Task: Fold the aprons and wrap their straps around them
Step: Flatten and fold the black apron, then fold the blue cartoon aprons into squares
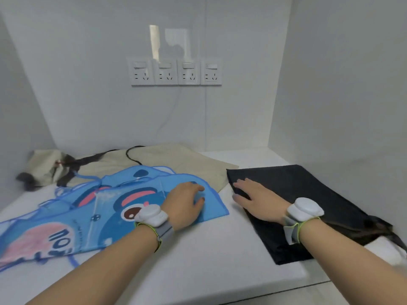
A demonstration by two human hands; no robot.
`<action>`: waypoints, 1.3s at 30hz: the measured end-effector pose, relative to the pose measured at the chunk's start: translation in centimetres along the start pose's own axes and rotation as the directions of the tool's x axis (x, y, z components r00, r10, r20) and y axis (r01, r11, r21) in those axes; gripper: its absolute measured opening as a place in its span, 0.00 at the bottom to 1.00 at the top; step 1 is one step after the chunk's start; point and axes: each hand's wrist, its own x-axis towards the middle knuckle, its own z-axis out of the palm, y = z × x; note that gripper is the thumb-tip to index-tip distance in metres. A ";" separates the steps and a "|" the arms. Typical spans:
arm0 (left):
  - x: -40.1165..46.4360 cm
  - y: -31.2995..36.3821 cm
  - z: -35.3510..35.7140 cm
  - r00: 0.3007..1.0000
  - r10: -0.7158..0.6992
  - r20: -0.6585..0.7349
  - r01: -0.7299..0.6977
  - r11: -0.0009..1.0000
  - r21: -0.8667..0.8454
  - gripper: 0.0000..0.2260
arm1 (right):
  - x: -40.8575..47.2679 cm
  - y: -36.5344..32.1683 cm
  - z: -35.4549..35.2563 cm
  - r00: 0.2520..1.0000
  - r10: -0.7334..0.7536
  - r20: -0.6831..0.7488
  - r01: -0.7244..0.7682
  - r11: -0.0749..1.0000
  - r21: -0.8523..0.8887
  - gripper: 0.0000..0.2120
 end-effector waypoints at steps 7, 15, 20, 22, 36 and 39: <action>-7.7 -12.5 -6.9 0.979 -0.203 -0.004 0.203 0.979 0.031 0.14 | 4.6 -12.6 6.4 0.949 -0.292 0.116 0.302 0.950 -0.083 0.30; -12.6 -16.6 -8.7 0.982 -0.009 0.191 -0.001 0.999 0.052 0.28 | 4.4 -19.1 11.3 0.794 -0.590 0.147 0.605 0.790 -0.094 0.25; -12.0 -17.0 -8.7 0.996 -0.035 0.076 0.024 0.989 0.146 0.09 | 4.0 -17.8 10.3 0.811 -0.582 0.057 0.579 0.788 -0.208 0.17; -11.4 -16.1 -9.0 0.995 -0.077 0.059 0.065 0.980 0.187 0.09 | 4.0 -16.9 9.6 0.801 -0.598 0.031 0.581 0.764 -0.282 0.16; -8.2 -2.8 -4.6 0.968 0.118 0.223 -0.108 0.992 -0.058 0.10 | 4.5 -9.6 5.6 0.984 -0.150 -0.091 0.105 0.919 -0.380 0.13; -6.7 -2.7 -3.6 0.966 0.107 0.235 -0.082 0.990 -0.113 0.12 | 3.9 -7.9 4.8 0.996 -0.051 -0.071 0.031 0.963 -0.267 0.18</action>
